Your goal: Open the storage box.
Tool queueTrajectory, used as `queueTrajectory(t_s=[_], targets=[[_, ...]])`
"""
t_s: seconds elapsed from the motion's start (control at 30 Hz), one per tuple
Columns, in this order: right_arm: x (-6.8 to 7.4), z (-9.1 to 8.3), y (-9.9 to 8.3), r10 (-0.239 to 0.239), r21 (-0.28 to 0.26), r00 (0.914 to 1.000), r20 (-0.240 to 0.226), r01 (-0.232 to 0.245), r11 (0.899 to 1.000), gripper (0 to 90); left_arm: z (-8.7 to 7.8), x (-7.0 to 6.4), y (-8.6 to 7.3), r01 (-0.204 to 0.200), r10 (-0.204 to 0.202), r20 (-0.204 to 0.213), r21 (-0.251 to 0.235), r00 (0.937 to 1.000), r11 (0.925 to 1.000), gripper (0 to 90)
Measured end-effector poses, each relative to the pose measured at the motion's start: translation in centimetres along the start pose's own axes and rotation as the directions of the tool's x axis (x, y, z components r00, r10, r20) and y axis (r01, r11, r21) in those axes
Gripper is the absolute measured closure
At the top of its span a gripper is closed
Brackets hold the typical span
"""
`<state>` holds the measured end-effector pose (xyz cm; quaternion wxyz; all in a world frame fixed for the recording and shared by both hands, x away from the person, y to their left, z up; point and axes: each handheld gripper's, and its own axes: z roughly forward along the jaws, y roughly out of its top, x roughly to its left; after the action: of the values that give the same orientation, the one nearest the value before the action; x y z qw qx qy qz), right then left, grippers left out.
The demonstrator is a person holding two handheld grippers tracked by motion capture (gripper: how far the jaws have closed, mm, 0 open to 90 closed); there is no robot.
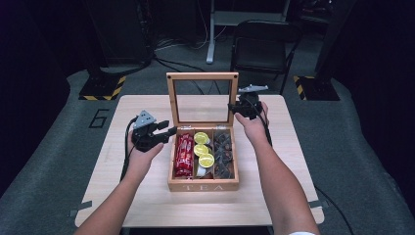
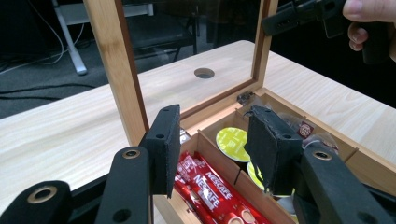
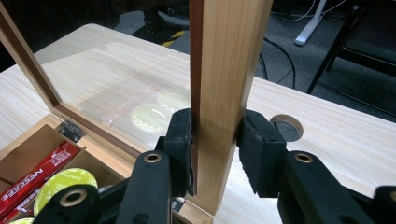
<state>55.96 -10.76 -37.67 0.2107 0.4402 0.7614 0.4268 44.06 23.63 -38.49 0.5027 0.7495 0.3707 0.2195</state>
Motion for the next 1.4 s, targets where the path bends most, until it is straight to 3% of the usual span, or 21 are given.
queueTrajectory(t_s=[0.1, 0.33, 0.63, 1.0, 1.17, 1.4], targets=[[-0.2, 0.1, 0.1, -0.017, 0.007, 0.9999, 0.000, 0.017, 1.000, 65.0, -0.1, 0.0, -0.2, -0.007, 0.007, -0.006, 0.008, 1.0000, 0.9999, 54.8], [-0.2, 0.3, 0.3, -0.006, 0.017, 1.0000, 0.003, 0.006, 1.000, 65.0, -0.5, 0.1, -0.5, 0.011, -0.011, -0.008, -0.006, 0.9999, 0.9999, 54.9], [-0.3, 0.5, 0.4, 0.006, 0.015, 1.0000, 0.005, -0.006, 1.000, 64.8, -0.4, 0.0, -1.1, 0.007, -0.007, -0.012, 0.040, 0.9999, 0.9992, 53.8], [-0.3, 0.5, 0.4, 0.014, 0.020, 0.9999, 0.002, -0.014, 1.000, 64.0, -0.4, -0.2, -1.7, 0.015, -0.015, -0.019, 0.040, 0.9997, 0.9991, 50.4], [-0.4, -0.2, 0.3, 0.021, 0.017, 0.9997, 0.008, -0.021, 1.000, 57.0, -0.3, -0.2, -2.4, 0.024, -0.023, -0.025, 0.051, 0.9994, 0.9984, 48.8], [-0.2, -1.4, -0.6, -0.003, 0.012, 0.9999, -0.011, 0.003, 1.000, 55.3, -0.7, 0.0, -3.3, 0.033, -0.031, -0.038, 0.054, 0.9988, 0.9980, 48.7]])
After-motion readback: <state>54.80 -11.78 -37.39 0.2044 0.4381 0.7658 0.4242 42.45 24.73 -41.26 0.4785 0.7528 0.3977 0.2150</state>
